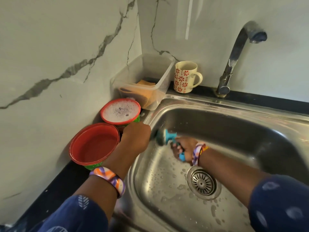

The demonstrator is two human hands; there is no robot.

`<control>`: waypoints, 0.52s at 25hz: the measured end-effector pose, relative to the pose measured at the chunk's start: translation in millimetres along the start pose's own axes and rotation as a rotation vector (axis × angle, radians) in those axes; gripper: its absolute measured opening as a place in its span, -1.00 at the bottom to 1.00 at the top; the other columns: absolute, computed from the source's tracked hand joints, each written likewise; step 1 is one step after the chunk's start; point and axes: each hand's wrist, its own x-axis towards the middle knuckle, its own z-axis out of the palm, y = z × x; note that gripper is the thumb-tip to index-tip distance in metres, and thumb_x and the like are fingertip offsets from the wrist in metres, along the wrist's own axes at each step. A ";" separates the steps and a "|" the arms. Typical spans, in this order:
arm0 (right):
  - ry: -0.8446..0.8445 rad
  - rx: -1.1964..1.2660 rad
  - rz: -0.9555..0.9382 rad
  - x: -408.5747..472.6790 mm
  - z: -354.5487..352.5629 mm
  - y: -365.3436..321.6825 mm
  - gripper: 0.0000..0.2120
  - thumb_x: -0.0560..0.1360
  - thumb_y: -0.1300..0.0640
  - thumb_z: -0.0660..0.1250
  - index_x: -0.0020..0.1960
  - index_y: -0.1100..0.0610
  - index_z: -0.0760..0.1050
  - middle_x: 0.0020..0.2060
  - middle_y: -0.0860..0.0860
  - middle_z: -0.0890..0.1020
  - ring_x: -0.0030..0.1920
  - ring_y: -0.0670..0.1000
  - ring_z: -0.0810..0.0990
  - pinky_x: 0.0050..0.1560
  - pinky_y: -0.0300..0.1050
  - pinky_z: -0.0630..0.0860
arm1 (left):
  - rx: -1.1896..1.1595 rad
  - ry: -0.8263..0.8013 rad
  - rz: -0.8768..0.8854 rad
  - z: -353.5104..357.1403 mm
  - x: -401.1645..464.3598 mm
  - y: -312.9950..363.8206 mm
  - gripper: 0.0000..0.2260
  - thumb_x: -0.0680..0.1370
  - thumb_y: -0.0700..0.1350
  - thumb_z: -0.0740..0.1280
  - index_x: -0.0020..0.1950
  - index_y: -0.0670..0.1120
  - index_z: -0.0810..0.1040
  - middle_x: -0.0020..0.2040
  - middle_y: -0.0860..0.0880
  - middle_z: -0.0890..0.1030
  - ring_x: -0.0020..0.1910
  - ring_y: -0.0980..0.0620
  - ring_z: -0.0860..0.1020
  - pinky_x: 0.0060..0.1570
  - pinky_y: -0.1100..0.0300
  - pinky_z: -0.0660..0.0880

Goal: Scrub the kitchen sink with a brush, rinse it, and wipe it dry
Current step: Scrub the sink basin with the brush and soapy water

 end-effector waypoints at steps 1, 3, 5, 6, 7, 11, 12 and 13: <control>-0.012 -0.093 0.104 -5.2 1.3 24.8 -0.62 0.63 0.19 -0.07 -0.34 0.17 0.24 -0.70 -0.04 0.29 -0.77 -0.17 0.21 -0.74 -0.45 0.14 | -0.011 -0.004 -0.004 -1.9 -0.2 0.1 -0.71 0.56 -0.30 0.17 0.24 -0.13 0.52 0.19 -0.13 0.55 0.19 -0.15 0.53 0.06 0.09 0.48; -0.089 -0.200 0.314 -23.9 2.9 78.1 -0.63 0.64 0.13 -0.06 -0.31 0.15 0.29 -0.67 -0.07 0.30 -0.73 -0.19 0.23 -0.74 -0.42 0.17 | -0.029 0.018 -0.018 -3.3 -0.7 1.6 -0.70 0.57 -0.29 0.18 0.28 -0.12 0.49 0.23 -0.12 0.54 0.22 -0.14 0.52 0.08 0.10 0.48; -0.098 -0.150 0.385 -34.6 5.5 102.6 -0.64 0.64 0.10 -0.03 -0.28 0.15 0.32 -0.65 -0.06 0.30 -0.72 -0.18 0.22 -0.74 -0.40 0.17 | -0.033 0.051 -0.022 -4.9 -3.1 4.7 -0.71 0.59 -0.28 0.17 0.28 -0.14 0.48 0.24 -0.13 0.52 0.22 -0.13 0.51 0.07 0.11 0.48; -0.088 -0.125 0.350 -34.6 9.3 94.8 -0.65 0.64 0.14 -0.03 -0.29 0.16 0.31 -0.66 -0.05 0.31 -0.73 -0.18 0.23 -0.74 -0.40 0.17 | -0.033 0.064 -0.013 -4.9 -4.5 6.4 -0.72 0.59 -0.29 0.17 0.27 -0.15 0.48 0.23 -0.13 0.52 0.22 -0.12 0.52 0.07 0.12 0.48; -0.054 -0.091 0.261 -32.1 13.3 79.7 -0.65 0.62 0.23 -0.04 -0.30 0.19 0.30 -0.67 -0.03 0.31 -0.73 -0.16 0.24 -0.73 -0.43 0.17 | -0.032 0.073 -0.005 -5.6 -4.8 7.4 -0.73 0.59 -0.29 0.16 0.26 -0.16 0.48 0.23 -0.13 0.53 0.22 -0.12 0.52 0.08 0.12 0.48; 0.248 0.097 -0.181 14.3 23.9 -6.6 -0.69 0.59 0.33 -0.07 -0.27 0.16 0.28 -0.71 0.00 0.31 -0.77 -0.13 0.22 -0.64 -0.50 0.22 | -0.052 0.099 0.025 -5.3 -4.7 6.7 -0.72 0.58 -0.31 0.15 0.25 -0.17 0.48 0.23 -0.13 0.52 0.22 -0.10 0.51 0.09 0.14 0.47; 0.253 0.080 -0.226 17.1 23.9 -9.2 -0.70 0.59 0.31 -0.05 -0.26 0.13 0.29 -0.68 0.00 0.32 -0.77 -0.12 0.22 -0.63 -0.49 0.24 | -0.042 0.098 0.034 -5.9 -4.2 6.1 -0.73 0.58 -0.30 0.15 0.25 -0.16 0.48 0.23 -0.13 0.52 0.22 -0.10 0.51 0.09 0.15 0.47; 0.197 0.084 -0.219 15.5 20.8 -2.6 -0.70 0.59 0.29 -0.04 -0.27 0.12 0.28 -0.65 0.00 0.32 -0.77 -0.12 0.22 -0.63 -0.49 0.24 | -0.040 0.105 0.038 -4.7 -3.0 6.0 -0.73 0.58 -0.30 0.15 0.25 -0.16 0.48 0.23 -0.12 0.53 0.22 -0.10 0.52 0.09 0.15 0.47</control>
